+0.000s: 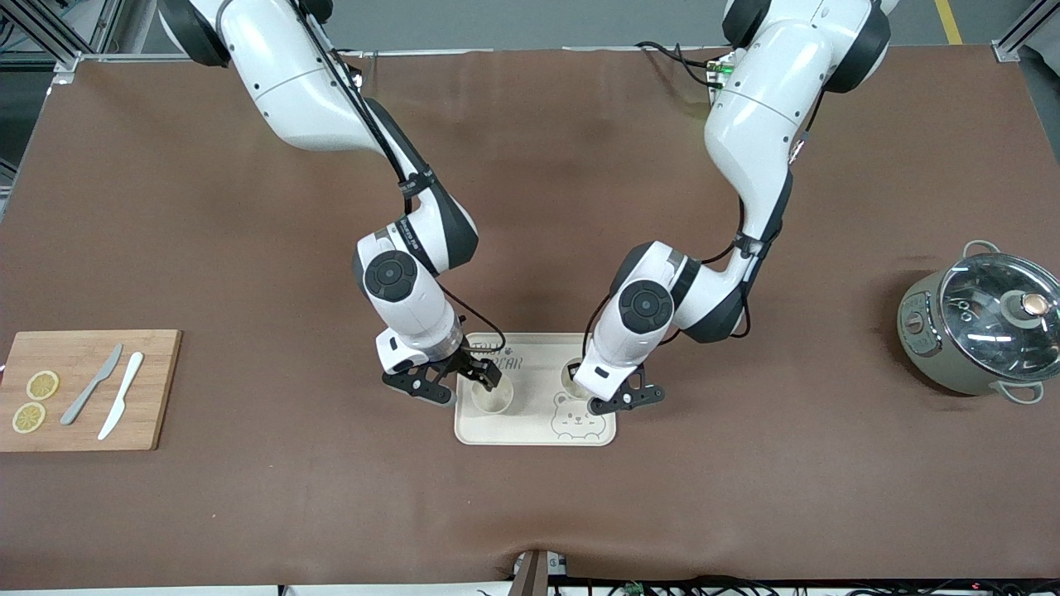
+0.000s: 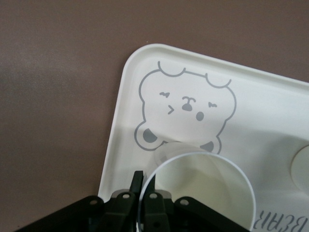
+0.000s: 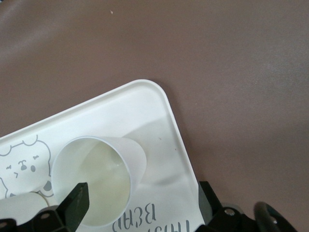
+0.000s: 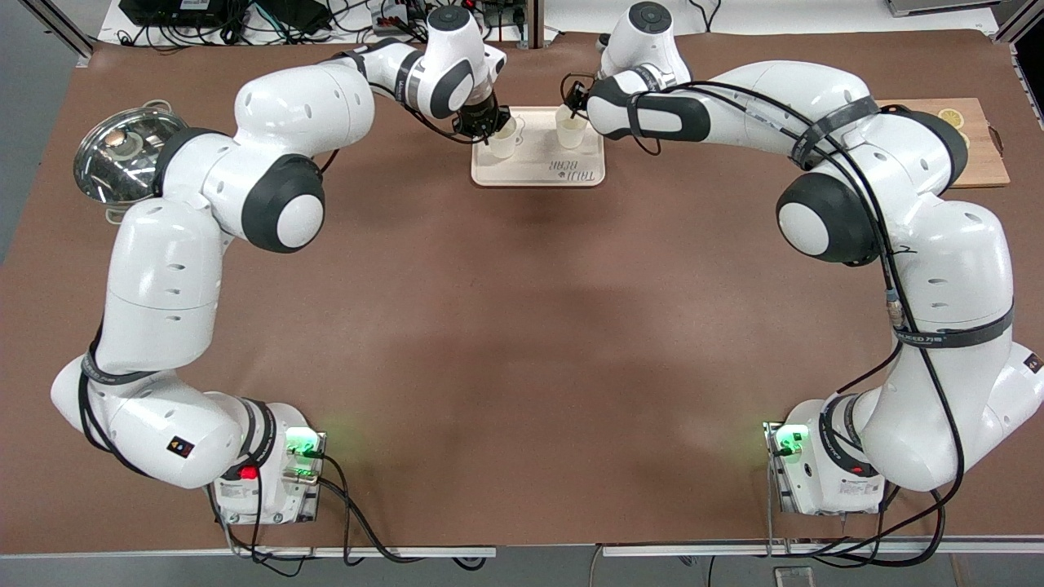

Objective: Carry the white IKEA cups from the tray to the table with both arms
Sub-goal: 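Lift the cup with the left gripper while the right gripper grasps its cup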

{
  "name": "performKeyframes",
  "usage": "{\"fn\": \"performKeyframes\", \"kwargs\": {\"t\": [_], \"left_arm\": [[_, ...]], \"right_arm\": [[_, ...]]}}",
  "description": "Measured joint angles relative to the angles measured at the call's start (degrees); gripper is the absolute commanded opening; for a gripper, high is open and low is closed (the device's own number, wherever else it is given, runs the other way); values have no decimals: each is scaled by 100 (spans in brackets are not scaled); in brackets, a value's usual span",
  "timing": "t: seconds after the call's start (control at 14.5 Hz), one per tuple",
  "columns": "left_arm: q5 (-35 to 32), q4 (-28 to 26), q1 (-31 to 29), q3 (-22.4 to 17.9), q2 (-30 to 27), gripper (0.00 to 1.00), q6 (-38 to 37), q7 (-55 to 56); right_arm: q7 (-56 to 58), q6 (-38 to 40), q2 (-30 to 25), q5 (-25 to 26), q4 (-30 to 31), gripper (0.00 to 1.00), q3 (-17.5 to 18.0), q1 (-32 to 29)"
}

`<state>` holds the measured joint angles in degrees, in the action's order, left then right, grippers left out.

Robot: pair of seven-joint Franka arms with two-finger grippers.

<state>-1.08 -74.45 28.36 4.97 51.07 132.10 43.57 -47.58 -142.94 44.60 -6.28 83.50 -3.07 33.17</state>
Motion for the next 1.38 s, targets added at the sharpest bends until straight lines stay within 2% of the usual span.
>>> {"fn": "performKeyframes", "kwargs": {"t": [0.14,0.35,0.76,0.97,1.24,1.38], "left_arm": [[-1,-64,-2,-1,-77,0,-73,-48],[-2,-535,-44,-9,-597,0,-216,-262],[-281,-2392,-458,-30,-2182,0,-236,-1051],[-293,-3571,-824,-35,-3008,0,323,-1651],[-296,-5046,-1385,-33,-4160,0,676,-2681],[-296,-5580,-1653,-32,-4630,0,694,-3146]], "right_arm": [[-1,-81,79,53,-2,100,-1,8],[-3,-238,167,88,-4,100,-3,10],[-3,-505,332,90,-15,100,-7,12],[-3,-505,358,90,-41,100,-9,14],[-6,-508,360,90,-63,60,-10,16],[-23,-509,360,90,-103,46,-10,25]]}}
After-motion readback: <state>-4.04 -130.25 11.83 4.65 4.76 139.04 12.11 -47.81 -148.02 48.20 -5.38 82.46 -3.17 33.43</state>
